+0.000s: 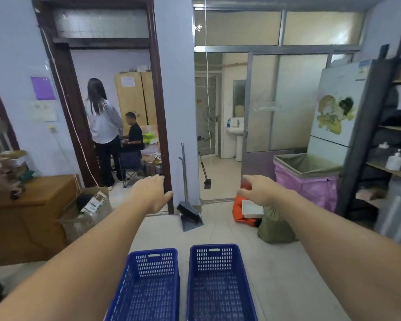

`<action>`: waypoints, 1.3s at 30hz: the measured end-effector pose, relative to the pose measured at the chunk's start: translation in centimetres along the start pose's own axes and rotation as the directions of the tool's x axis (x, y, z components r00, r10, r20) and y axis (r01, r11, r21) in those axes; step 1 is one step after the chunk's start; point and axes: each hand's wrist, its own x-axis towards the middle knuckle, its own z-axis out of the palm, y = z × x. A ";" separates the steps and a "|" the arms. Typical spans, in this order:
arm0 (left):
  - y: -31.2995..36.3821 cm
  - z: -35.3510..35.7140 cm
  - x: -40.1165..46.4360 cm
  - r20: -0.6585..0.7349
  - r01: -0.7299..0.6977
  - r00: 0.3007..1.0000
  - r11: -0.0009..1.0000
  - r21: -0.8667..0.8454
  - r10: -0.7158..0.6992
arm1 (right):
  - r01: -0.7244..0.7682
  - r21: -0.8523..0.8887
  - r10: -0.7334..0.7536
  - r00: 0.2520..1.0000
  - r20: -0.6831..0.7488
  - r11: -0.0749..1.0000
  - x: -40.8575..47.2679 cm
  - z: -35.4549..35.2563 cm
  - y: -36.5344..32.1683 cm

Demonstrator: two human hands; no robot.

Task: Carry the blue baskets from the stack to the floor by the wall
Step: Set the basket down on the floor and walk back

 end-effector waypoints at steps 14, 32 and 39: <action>16.7 7.1 21.7 0.040 -0.124 0.991 0.992 -0.024 0.124 | -0.140 0.018 0.141 0.989 -0.051 0.990 15.7 -2.8 19.2; 23.4 11.2 46.9 0.070 0.051 0.996 0.999 -0.009 -0.050 | 0.051 -0.030 -0.052 0.998 -0.024 0.998 42.5 -3.9 29.2; 25.7 12.9 55.4 0.063 0.084 0.994 0.996 0.000 -0.084 | 0.112 -0.009 -0.112 0.994 -0.006 0.994 52.9 -3.8 31.8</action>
